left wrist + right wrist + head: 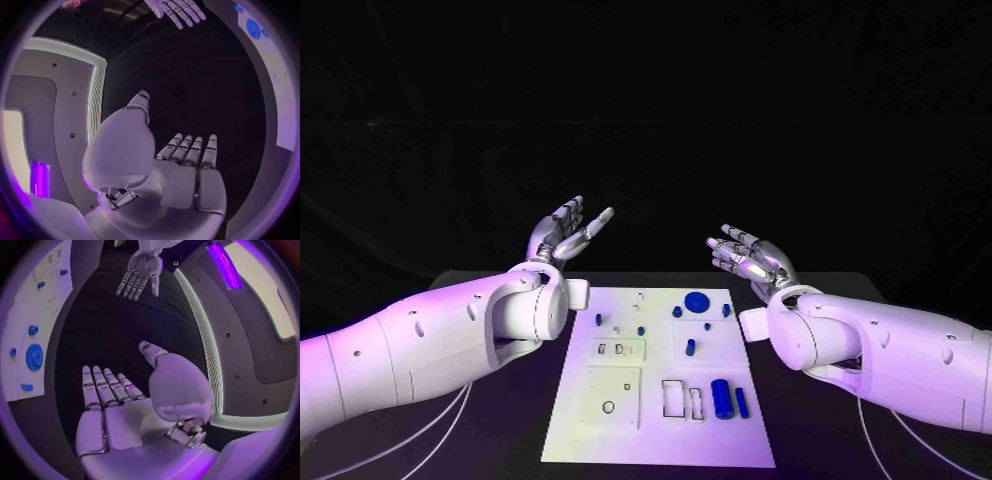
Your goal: Assemble the parts on the task board
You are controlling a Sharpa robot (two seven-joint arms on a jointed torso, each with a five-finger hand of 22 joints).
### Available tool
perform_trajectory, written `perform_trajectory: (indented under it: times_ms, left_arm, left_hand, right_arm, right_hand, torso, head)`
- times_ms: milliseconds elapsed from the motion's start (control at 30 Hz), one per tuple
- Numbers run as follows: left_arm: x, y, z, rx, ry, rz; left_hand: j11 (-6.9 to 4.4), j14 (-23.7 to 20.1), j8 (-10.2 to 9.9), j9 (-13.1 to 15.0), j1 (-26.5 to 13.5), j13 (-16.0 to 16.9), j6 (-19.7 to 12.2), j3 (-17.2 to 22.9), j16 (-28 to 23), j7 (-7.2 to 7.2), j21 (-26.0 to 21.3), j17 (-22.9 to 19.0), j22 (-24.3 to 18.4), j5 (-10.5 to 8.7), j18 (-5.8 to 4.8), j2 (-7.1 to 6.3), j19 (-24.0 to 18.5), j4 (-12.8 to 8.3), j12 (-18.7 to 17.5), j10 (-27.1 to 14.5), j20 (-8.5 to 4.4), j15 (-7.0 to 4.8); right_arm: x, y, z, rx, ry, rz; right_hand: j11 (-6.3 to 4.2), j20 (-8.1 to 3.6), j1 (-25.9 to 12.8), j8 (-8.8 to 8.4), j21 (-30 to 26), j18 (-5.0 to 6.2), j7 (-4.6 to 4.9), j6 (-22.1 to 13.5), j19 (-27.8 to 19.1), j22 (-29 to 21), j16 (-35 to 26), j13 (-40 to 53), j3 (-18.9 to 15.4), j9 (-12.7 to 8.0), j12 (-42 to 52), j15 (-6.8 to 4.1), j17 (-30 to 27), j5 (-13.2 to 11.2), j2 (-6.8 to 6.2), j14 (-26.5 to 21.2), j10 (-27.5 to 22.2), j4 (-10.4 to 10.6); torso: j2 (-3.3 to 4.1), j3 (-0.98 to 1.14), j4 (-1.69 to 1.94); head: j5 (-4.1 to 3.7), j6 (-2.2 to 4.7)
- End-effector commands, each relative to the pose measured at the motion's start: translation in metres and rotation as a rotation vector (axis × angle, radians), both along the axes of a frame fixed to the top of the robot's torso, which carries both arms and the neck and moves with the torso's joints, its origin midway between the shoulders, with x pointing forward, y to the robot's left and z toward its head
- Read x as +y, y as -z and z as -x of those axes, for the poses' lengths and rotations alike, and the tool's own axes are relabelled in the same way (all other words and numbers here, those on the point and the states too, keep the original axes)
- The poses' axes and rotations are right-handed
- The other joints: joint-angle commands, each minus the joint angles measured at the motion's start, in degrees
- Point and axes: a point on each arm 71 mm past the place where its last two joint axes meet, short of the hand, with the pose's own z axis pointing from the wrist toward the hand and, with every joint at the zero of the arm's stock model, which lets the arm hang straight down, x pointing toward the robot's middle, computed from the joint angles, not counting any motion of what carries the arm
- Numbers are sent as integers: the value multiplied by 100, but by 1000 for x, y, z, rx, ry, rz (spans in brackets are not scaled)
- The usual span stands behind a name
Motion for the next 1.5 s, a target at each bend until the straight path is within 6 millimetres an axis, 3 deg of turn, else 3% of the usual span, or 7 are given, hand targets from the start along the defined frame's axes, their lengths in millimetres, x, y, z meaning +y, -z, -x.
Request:
perform_trajectory:
  times_ms: [33,233,267,300,567,1167,1500]
  left_arm:
    - [-5,-3,0,-22,51,36]
    - [-5,-3,0,-22,51,36]
    - [9,-9,6,-39,68,33]
    - [10,-10,7,-44,71,30]
    - [16,-20,14,-73,117,8]
    - [15,-41,37,-85,220,9]
    - [10,-54,51,-85,267,27]
  left_hand:
    - [48,159,60,28,304,21,163,42,59,431,44,37,22,50,97,15,59,81,37,159,78,119]
    - [303,1154,306,183,522,109,1065,253,336,641,259,214,134,3,157,268,704,57,190,1114,73,210]
    - [319,1285,342,204,542,120,1185,270,376,651,290,238,150,-2,167,289,800,55,213,1235,73,220]
    - [476,2478,610,356,652,272,2010,367,782,758,634,458,328,-27,325,419,1792,19,549,2621,54,242]
    - [99,4290,1149,642,1077,279,3586,585,1498,514,1352,876,577,-41,796,428,3308,-31,837,4376,-10,-214]
    - [-42,4821,1160,645,1268,227,3866,956,1627,397,1776,1276,689,-65,792,173,4081,10,527,4957,-298,-409]
    - [-39,4776,1115,632,1223,229,3852,1015,1552,396,2028,1363,793,-71,785,105,4386,-2,384,4987,-394,-416]
  right_arm:
    - [10,0,0,15,-181,-8]
    - [10,0,-1,20,-211,-1]
    - [-4,-23,-18,-254,-192,356]
    - [-5,-25,-19,-276,-195,387]
    - [-8,-41,-28,-404,-237,602]
    - [8,-59,-36,-523,-394,1174]
    - [21,-63,-34,-559,-439,1390]
  right_hand:
    - [-34,41,776,283,295,226,887,1017,863,139,334,98,322,199,189,-98,206,-4,-59,1475,1287,-497]
    - [-257,13,1039,781,806,504,746,2662,2210,345,736,185,580,504,508,-374,389,18,-215,2806,3069,-902]
    - [-301,10,1050,849,870,532,713,2930,2331,362,768,160,661,544,503,-422,398,32,-258,2928,3212,-957]
    - [-355,-27,1066,913,948,566,674,3139,2468,388,831,154,745,575,521,-474,420,51,-307,3102,3395,-1017]
    - [-538,-246,969,1003,1296,561,512,3570,2961,519,1004,145,1050,607,408,-696,499,1,-502,3727,4041,-1127]
    - [-1061,-1076,813,1193,3308,548,88,4178,4710,1653,2783,321,674,868,304,-1466,1841,195,-772,6233,5114,-1111]
    - [-960,-1024,607,1031,6659,37,157,4017,5687,5680,6758,433,1047,1169,138,-1358,5839,182,-1123,6346,4600,-819]
  torso:
    - [-1,-1,-1]
    - [-1,-1,-1]
    - [209,-50,13]
    - [235,-52,20]
    - [448,-62,79]
    - [896,-94,189]
    - [1119,-132,236]
  head:
    - [0,-2]
    - [0,-2]
    - [-36,-10]
    - [-37,-3]
    - [-92,33]
    - [-252,151]
    - [-371,192]
